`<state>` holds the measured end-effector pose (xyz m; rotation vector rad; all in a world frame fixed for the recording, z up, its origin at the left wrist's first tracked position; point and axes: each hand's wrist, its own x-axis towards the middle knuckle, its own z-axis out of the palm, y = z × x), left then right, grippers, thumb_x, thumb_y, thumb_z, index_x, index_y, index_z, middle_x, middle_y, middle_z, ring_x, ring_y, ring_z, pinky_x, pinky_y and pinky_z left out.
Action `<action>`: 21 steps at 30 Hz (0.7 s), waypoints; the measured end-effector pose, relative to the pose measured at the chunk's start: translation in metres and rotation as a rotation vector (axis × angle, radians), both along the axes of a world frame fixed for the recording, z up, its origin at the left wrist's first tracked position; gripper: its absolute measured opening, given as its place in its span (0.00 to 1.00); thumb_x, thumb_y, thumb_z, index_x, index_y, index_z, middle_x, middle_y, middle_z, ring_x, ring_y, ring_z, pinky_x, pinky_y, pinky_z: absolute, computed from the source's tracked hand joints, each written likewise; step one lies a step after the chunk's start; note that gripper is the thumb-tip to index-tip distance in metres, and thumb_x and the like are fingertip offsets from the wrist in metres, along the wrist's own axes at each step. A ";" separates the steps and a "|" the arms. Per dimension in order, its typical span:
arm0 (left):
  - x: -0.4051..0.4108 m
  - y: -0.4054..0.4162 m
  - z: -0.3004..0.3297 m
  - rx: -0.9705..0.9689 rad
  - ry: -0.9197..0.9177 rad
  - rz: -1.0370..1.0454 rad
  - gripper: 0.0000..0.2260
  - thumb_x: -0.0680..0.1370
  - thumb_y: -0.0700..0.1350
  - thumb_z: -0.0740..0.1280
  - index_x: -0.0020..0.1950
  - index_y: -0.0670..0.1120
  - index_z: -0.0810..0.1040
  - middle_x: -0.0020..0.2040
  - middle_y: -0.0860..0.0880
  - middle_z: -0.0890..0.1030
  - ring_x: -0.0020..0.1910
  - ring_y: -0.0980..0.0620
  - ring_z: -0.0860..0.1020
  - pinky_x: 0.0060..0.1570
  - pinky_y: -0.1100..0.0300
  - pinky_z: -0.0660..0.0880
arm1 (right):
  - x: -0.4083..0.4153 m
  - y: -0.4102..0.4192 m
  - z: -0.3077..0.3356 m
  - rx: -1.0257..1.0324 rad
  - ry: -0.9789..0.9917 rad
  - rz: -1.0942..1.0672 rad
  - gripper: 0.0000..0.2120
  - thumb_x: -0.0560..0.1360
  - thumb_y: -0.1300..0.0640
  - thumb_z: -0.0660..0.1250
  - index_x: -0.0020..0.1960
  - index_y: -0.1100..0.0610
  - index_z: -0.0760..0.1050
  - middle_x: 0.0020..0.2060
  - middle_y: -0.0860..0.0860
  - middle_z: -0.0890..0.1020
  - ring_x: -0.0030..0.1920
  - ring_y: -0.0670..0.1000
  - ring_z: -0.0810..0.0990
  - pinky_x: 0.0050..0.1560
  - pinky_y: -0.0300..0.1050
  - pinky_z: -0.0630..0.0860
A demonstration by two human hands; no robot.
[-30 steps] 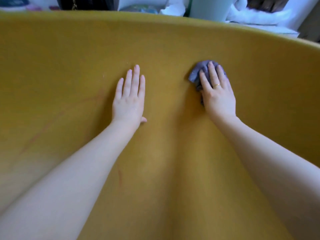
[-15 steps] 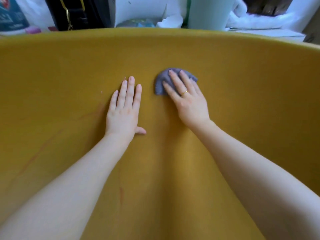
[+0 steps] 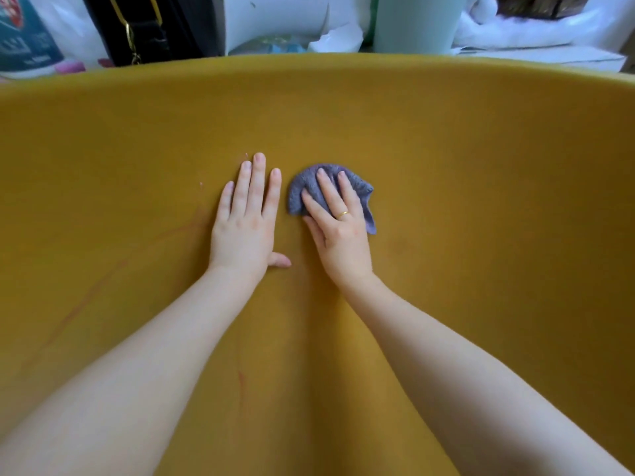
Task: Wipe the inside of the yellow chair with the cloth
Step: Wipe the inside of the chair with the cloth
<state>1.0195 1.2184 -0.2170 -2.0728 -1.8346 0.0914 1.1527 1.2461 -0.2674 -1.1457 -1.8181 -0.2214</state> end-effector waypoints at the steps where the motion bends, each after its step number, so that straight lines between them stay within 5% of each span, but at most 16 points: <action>1: 0.000 0.000 0.000 -0.001 0.004 0.003 0.59 0.65 0.67 0.69 0.74 0.41 0.30 0.74 0.39 0.32 0.75 0.43 0.36 0.73 0.52 0.40 | 0.008 0.001 0.001 0.009 -0.078 0.028 0.14 0.75 0.61 0.60 0.58 0.61 0.78 0.63 0.61 0.75 0.65 0.64 0.69 0.70 0.45 0.58; 3: -0.001 0.000 0.001 -0.008 0.006 0.005 0.59 0.65 0.67 0.68 0.74 0.41 0.30 0.74 0.39 0.32 0.75 0.43 0.36 0.73 0.52 0.40 | 0.031 0.010 0.013 0.072 -0.188 0.035 0.14 0.74 0.66 0.61 0.57 0.62 0.78 0.61 0.62 0.76 0.63 0.65 0.71 0.65 0.50 0.66; 6: -0.002 0.001 -0.001 -0.010 0.019 0.008 0.59 0.65 0.68 0.67 0.73 0.41 0.29 0.74 0.39 0.31 0.75 0.42 0.35 0.73 0.51 0.40 | 0.070 0.031 0.047 0.174 -0.081 -0.163 0.15 0.72 0.71 0.66 0.56 0.62 0.79 0.60 0.63 0.76 0.63 0.66 0.71 0.64 0.48 0.65; 12: -0.003 0.002 -0.002 -0.003 0.009 -0.009 0.59 0.65 0.68 0.68 0.74 0.41 0.30 0.74 0.38 0.33 0.75 0.41 0.36 0.73 0.51 0.40 | 0.053 0.028 0.033 0.141 -0.023 -0.207 0.12 0.75 0.64 0.64 0.58 0.62 0.78 0.62 0.62 0.75 0.65 0.65 0.69 0.68 0.46 0.60; 17: 0.003 -0.003 0.002 -0.016 -0.019 0.013 0.59 0.65 0.65 0.70 0.75 0.41 0.33 0.75 0.39 0.34 0.75 0.42 0.37 0.73 0.51 0.41 | 0.032 -0.041 -0.036 -0.115 -0.327 0.071 0.15 0.73 0.57 0.62 0.54 0.64 0.79 0.59 0.63 0.77 0.61 0.67 0.73 0.60 0.61 0.71; 21: 0.008 -0.007 0.004 -0.027 -0.005 0.054 0.59 0.65 0.65 0.70 0.74 0.41 0.32 0.75 0.38 0.33 0.75 0.42 0.38 0.73 0.52 0.41 | 0.067 -0.039 -0.017 -0.186 -0.590 0.114 0.18 0.72 0.58 0.55 0.54 0.58 0.81 0.60 0.58 0.79 0.59 0.63 0.76 0.55 0.61 0.75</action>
